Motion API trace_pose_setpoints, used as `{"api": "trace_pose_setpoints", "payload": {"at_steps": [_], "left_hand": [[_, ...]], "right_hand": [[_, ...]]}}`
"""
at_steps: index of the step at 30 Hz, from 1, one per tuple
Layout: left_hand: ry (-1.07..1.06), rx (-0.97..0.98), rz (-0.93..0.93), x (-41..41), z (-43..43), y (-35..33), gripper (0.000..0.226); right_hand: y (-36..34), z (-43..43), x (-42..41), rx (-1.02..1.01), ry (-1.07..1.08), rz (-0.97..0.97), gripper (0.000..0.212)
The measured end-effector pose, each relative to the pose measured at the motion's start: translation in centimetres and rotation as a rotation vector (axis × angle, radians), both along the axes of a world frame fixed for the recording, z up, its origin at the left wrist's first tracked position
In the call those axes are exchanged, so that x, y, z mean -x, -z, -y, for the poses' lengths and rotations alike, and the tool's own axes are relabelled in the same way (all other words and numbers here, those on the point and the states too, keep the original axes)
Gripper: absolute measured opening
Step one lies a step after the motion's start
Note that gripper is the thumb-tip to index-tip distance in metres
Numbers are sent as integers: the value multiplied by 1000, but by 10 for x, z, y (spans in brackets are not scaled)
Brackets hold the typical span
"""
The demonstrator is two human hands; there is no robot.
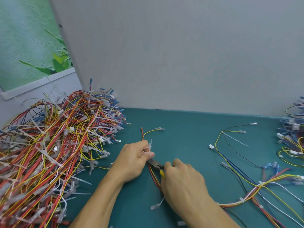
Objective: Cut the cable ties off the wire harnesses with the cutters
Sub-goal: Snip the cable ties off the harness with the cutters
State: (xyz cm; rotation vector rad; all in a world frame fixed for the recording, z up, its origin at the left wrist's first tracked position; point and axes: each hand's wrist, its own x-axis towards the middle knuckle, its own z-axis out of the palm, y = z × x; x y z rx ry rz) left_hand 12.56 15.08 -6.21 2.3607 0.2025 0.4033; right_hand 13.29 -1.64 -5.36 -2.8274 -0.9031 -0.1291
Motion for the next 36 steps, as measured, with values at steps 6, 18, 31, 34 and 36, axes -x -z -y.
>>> {"api": "trace_pose_setpoints", "payload": {"at_steps": [6,18,31,34,36], "left_hand": [[-78,123,32,-1,-1,3,36],[-59,173,0,-5,-3,3,34],[-103,183,-11,-7,0,1,37],[-116,273,-21,-8,0,0,41],[-144,344,-10,-8,0,-1,43]], "right_hand": [[-11,-3,3,14,-8,50,22],[-9,-6,14,-7,52,126,35],[-11,-5,2,84,-68,-4,25],[-10,-5,3,72,-70,-6,26],[-11,-3,2,71,-62,-19,25]]}}
